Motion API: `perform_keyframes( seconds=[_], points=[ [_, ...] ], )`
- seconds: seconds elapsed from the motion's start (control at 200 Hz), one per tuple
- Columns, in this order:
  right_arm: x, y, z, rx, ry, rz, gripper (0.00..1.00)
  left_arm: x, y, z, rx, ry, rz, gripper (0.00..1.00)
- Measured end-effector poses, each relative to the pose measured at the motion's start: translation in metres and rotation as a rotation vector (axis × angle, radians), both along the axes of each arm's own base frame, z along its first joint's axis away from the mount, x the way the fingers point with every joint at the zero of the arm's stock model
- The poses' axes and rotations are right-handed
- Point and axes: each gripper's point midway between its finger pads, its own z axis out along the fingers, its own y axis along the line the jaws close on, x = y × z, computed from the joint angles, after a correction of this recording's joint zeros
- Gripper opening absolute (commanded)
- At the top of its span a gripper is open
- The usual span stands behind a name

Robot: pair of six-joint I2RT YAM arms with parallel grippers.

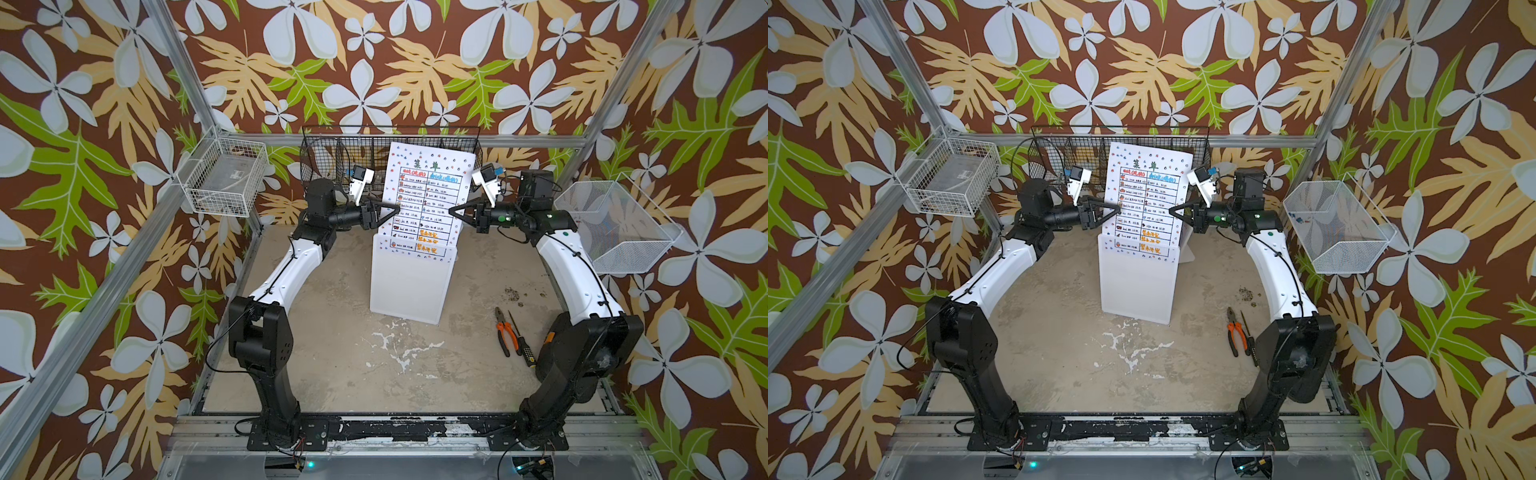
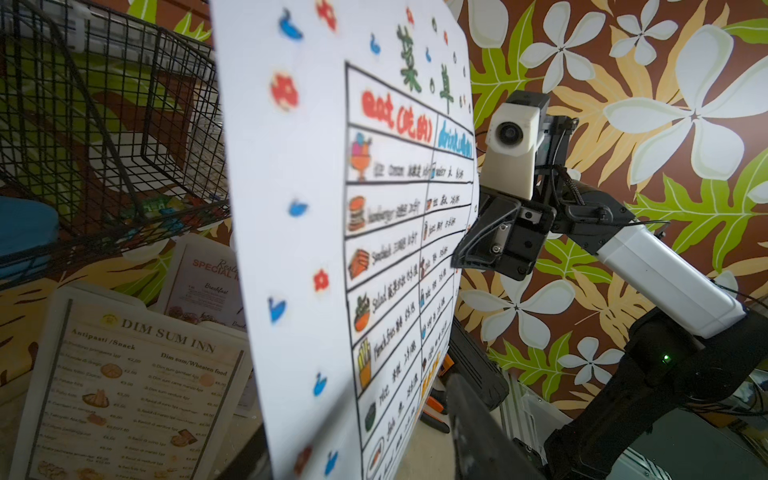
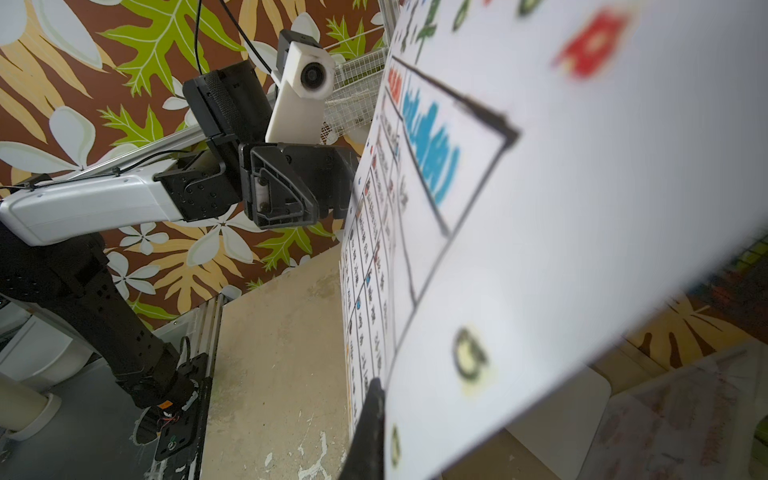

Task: Insert the menus into the narrow rack
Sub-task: Insert the menu into the narrow rack.

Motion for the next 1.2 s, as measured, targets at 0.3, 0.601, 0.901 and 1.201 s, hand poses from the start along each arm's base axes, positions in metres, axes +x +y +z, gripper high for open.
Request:
perform_keyframes(
  seconds=[0.3, 0.601, 0.901, 1.201],
  points=[
    [0.000, 0.000, -0.001, 0.000, 0.003, -0.001, 0.14, 0.000, 0.000, 0.000, 0.000, 0.001, 0.000, 0.32],
    [0.005, 0.001, 0.015, 0.045, -0.019, -0.008, 0.28, 0.000, 0.000, -0.003, 0.001, 0.011, 0.000, 0.28],
    [0.008, 0.003, 0.045, 0.110, -0.058, 0.002, 0.14, 0.001, 0.000, -0.004, 0.001, 0.012, 0.007, 0.32],
    [0.007, 0.004, 0.018, 0.118, 0.019, 0.004, 0.04, 0.001, 0.001, 0.011, -0.010, -0.023, 0.008, 0.46]
  ],
)
